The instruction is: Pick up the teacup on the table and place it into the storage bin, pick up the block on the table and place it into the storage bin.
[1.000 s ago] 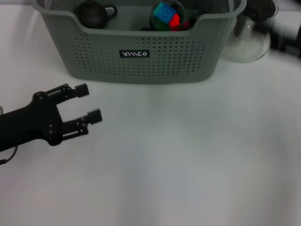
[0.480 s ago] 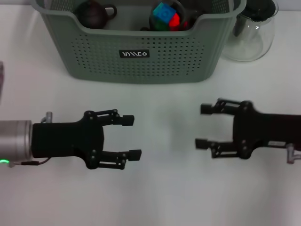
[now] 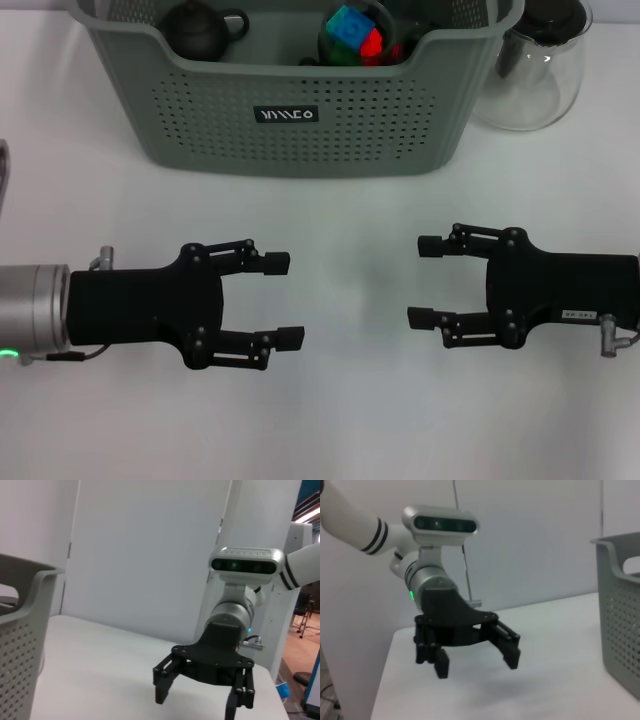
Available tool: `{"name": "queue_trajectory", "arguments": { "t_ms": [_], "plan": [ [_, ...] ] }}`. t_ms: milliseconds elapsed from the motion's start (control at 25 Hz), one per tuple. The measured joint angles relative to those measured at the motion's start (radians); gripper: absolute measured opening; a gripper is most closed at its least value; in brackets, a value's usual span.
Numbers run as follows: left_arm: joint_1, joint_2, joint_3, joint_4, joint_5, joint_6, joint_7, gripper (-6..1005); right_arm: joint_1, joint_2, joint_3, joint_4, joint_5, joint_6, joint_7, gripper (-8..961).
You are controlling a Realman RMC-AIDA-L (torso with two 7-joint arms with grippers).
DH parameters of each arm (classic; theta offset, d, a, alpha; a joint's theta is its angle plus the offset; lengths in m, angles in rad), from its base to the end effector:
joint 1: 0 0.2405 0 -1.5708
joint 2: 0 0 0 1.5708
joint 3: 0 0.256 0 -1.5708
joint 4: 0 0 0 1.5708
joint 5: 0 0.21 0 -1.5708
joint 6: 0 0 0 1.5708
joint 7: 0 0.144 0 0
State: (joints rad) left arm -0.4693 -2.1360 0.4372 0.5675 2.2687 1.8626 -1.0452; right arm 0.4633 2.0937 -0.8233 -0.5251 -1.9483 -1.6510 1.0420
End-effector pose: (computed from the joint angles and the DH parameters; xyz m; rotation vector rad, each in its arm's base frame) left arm -0.2749 0.2543 -0.0239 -2.9027 -0.4095 -0.9005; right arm 0.2665 0.2786 -0.0395 -2.9015 0.3102 0.7895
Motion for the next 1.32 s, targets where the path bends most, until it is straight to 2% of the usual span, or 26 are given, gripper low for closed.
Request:
{"name": "queue_trajectory", "arguments": {
  "t_ms": [200,800,1120,1320],
  "plan": [
    [0.001,-0.001,-0.001,0.000,0.000,0.003,0.000,831,-0.004,0.001,0.038,0.006,-0.006,-0.024,-0.008,856],
    [0.009,-0.002,-0.004,0.001,0.000,-0.007,-0.001,831,-0.003,0.001,0.039,0.022,-0.014,-0.029,-0.010,857],
    [0.046,0.007,-0.039,0.031,0.008,0.026,-0.006,831,0.073,0.005,0.021,0.104,-0.024,-0.020,-0.033,856],
    [0.053,0.002,-0.038,0.034,0.009,0.032,-0.006,831,0.073,0.003,0.024,0.105,-0.022,-0.018,-0.033,855]
  ]
}}
